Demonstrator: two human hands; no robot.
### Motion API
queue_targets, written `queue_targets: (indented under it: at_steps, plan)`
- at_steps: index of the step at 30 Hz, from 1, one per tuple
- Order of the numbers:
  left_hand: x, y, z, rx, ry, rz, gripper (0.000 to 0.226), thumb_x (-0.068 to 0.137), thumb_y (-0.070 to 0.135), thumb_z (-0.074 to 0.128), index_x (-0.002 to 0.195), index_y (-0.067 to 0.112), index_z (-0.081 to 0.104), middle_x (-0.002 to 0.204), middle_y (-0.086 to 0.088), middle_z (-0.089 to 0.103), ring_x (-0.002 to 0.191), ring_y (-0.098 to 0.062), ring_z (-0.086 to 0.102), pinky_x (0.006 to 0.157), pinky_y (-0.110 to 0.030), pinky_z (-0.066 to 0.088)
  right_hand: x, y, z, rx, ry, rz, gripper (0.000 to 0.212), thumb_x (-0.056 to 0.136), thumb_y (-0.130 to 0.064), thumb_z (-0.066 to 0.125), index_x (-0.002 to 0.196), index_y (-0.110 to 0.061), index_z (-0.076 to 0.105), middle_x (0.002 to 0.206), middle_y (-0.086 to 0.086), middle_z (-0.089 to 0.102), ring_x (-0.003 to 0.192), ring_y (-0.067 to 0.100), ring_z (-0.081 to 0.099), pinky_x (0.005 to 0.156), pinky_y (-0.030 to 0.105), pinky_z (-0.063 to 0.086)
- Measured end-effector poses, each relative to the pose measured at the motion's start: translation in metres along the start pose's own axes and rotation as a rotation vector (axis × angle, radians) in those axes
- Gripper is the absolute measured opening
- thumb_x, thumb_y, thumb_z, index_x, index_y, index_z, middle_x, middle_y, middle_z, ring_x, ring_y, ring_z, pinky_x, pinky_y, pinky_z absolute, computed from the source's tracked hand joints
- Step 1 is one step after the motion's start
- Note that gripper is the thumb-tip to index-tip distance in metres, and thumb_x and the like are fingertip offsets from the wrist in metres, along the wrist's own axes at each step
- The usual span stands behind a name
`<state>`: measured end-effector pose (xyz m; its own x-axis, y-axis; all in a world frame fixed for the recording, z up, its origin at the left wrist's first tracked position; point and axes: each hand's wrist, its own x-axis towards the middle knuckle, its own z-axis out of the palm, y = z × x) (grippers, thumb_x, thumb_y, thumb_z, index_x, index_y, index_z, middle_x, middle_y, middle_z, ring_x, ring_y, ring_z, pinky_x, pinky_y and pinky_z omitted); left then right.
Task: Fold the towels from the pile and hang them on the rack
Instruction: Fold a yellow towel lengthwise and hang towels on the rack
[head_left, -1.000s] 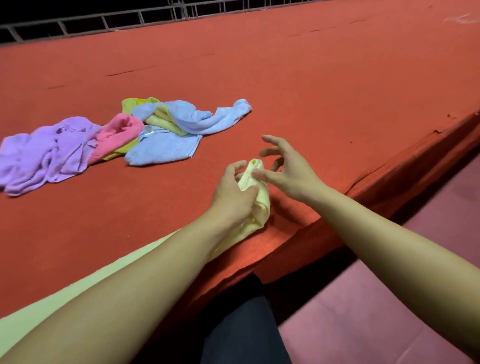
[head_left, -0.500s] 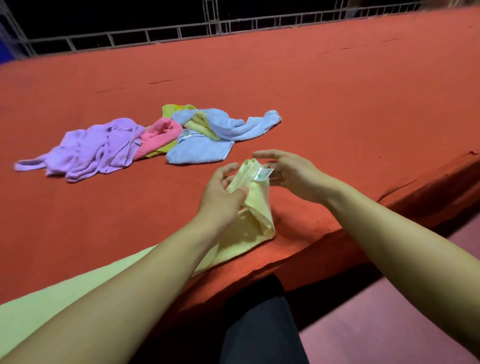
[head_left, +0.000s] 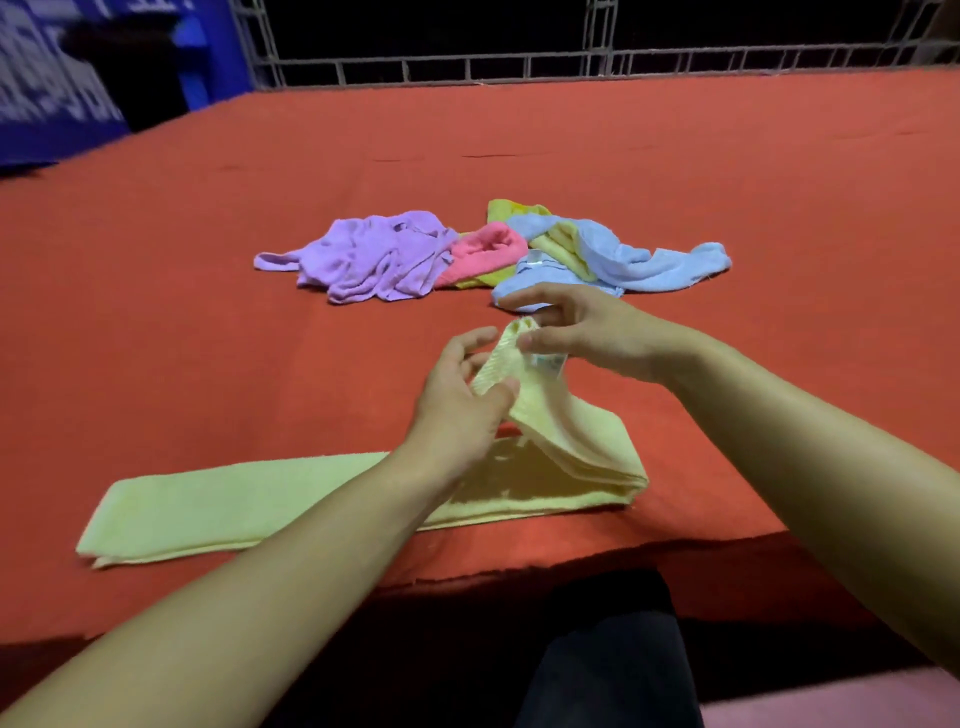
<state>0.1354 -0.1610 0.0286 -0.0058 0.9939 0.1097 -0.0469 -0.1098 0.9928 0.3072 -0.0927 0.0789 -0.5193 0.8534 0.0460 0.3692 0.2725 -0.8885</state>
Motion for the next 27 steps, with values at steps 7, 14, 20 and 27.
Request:
queue_targets:
  at_steps: [7, 14, 20, 27]
  plan:
    - [-0.02, -0.002, -0.075, 0.043, 0.177, -0.004, 0.04, 0.09, -0.002, 0.062, 0.116, 0.027, 0.053, 0.106, -0.003, 0.072, 0.081, -0.017, 0.069, 0.07, -0.037, 0.057, 0.057, -0.032, 0.067, -0.023, -0.153, -0.102, 0.045, 0.087, -0.02, 0.074, 0.129, -0.019, 0.057, 0.084, 0.004, 0.067, 0.078, 0.013, 0.062, 0.074, 0.027, 0.048]
    - [-0.049, -0.001, -0.156, 0.216, 0.348, -0.036, 0.037, 0.089, 0.014, 0.068, 0.117, 0.033, 0.051, 0.09, -0.002, 0.074, 0.066, -0.021, 0.066, 0.068, -0.037, 0.057, 0.103, -0.057, 0.142, -0.061, -0.251, -0.152, 0.047, 0.086, -0.02, 0.075, 0.129, -0.012, 0.057, 0.081, 0.001, 0.066, 0.071, 0.007, 0.062, 0.069, 0.019, 0.049]
    - [-0.076, 0.004, -0.223, 0.247, 0.508, -0.096, 0.041, 0.09, 0.015, 0.068, 0.125, 0.027, 0.05, 0.098, 0.0, 0.071, 0.057, -0.012, 0.063, 0.066, -0.031, 0.056, 0.145, -0.076, 0.218, -0.047, -0.363, -0.17, 0.042, 0.085, -0.019, 0.076, 0.122, -0.014, 0.058, 0.074, -0.005, 0.065, 0.065, 0.003, 0.061, 0.064, 0.016, 0.045]
    - [-0.088, -0.016, -0.303, 0.412, 0.629, -0.189, 0.042, 0.088, 0.018, 0.07, 0.124, 0.028, 0.05, 0.101, 0.003, 0.07, 0.058, -0.017, 0.067, 0.072, -0.04, 0.058, 0.183, -0.08, 0.303, -0.062, -0.41, -0.167, 0.048, 0.083, -0.019, 0.078, 0.124, -0.009, 0.056, 0.076, 0.0, 0.067, 0.064, 0.001, 0.065, 0.062, 0.011, 0.044]
